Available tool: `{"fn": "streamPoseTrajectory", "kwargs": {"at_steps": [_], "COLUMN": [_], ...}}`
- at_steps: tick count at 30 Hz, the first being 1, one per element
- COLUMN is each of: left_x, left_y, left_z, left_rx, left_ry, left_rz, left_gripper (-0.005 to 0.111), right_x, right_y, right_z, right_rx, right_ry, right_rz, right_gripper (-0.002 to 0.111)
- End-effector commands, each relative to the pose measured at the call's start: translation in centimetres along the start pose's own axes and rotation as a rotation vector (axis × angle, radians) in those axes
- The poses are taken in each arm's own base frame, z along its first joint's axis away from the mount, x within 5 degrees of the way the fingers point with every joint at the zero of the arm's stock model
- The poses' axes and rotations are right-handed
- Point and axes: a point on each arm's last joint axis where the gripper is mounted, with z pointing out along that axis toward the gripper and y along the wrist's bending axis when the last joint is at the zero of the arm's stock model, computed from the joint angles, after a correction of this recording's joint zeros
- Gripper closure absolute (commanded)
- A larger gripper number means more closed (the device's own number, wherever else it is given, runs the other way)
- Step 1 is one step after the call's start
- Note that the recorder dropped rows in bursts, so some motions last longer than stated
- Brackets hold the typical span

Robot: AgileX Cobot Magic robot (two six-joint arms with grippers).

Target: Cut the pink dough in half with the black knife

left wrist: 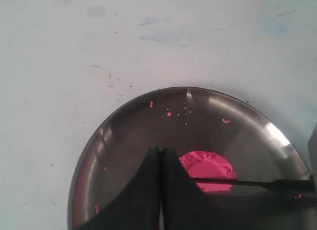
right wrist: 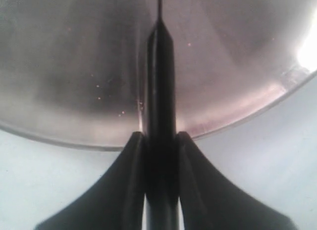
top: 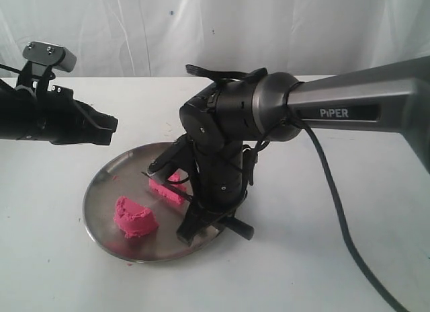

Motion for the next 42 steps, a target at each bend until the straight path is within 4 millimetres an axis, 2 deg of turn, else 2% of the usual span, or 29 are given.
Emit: {"fn": "streamPoseTrajectory", "kwargs": {"at_steps": [1,6,10,25,32,36,42], "left_x": [-0.1,-0.1,-0.1,-0.1,-0.1,-0.1,-0.1], "left_y": [-0.4,-0.4,-0.4,-0.4,-0.4,-0.4,-0.4], "left_z": [-0.2,-0.2,-0.2,-0.2,-0.2,-0.2,-0.2], "left_rx": [0.02,0.02,0.02,0.02,0.022,0.022,0.022], "left_ry": [-0.009,-0.009,-0.009,-0.009,-0.01,-0.01,-0.01], "left_rz": [-0.015,-0.015,-0.015,-0.027,-0.029,-0.032,-0.032], "left_gripper": [0.107,0.107,0.107,0.107,0.107,0.107,0.107], "right_x": [-0.1,-0.1,-0.1,-0.3,-0.3,-0.4,-0.2], "right_y": [-0.4,0.1,1.3,4.9,4.2,2.9,0.8], "right_z": [-0.2,-0.3,-0.5,-0.9,-0.8,-0.7,-0.6], "right_rx": [0.004,-0.044,-0.132,-0.16,-0.083,0.042,0.061], "right_ry": [-0.006,-0.005,0.0,0.013,0.016,0.013,0.008], "right_rz": [0.015,0.032,-0.008,-0.099,-0.127,-0.134,-0.081], "right_gripper": [0.108,0.108,0.108,0.108,0.108,0.108,0.108]}}
